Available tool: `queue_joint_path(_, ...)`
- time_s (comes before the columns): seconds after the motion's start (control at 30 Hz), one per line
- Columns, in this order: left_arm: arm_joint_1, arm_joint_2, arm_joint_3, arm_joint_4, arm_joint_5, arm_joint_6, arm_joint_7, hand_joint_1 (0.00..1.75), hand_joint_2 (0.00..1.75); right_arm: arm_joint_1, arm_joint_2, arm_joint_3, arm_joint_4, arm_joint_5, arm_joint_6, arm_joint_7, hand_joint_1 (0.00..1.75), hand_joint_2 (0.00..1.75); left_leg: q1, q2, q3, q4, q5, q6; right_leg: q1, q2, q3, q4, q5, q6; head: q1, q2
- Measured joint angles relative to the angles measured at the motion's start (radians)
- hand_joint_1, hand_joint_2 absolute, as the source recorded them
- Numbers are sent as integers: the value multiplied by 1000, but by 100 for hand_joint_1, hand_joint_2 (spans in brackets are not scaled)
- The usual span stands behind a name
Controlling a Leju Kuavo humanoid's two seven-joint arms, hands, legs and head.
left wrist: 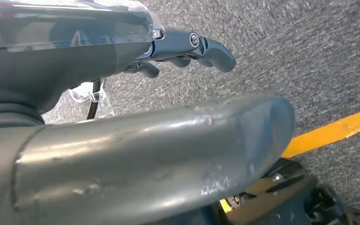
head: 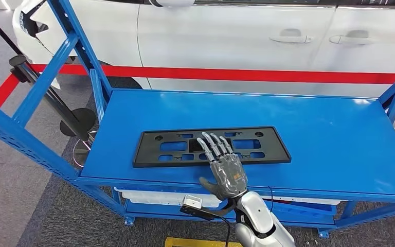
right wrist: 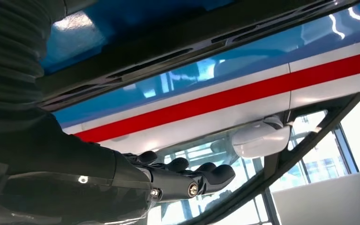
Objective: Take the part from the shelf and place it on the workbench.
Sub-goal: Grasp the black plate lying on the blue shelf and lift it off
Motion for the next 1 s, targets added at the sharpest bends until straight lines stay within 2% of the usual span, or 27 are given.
queue_joint_path(0.17, 1, 0, -2, 0, -2, 3, -1, 0, 0, -13, 7, 15, 39, -13, 3, 0, 0, 175, 0, 0, 3, -7, 0, -1, 0, 0, 1, 0, -2, -3, 0, 0)
queue_joint_path(0.3, 2, 0, -4, 0, -6, 4, 1, 0, 0, -22, 16, 26, 71, -24, 12, 0, 0, 175, 0, 0, 4, -8, 1, -9, 0, 0, 2, 0, -2, -4, 0, 0)
queue_joint_path(0.43, 3, 0, -4, 0, -5, 7, -2, 0, 0, -22, 26, 39, 96, -26, 20, 0, 0, 175, 0, 0, 6, -8, 2, -11, 0, -1, 5, 0, -1, -4, 0, 0)
queue_joint_path(0.77, 3, 0, -4, 0, -8, 15, -5, 0, 0, -25, 37, 52, 122, -26, 29, 2, 0, 175, -2, 0, 9, -7, 1, -12, -3, -1, 9, -1, -1, -3, 1, 0)
queue_joint_path(1.0, 2, 0, -5, 0, -21, 12, 1, 0, 0, -80, 50, 69, 151, -24, 71, 30, 0, 175, -4, 0, 10, -7, 1, -12, -5, -1, 9, -1, 0, -2, 1, 0)
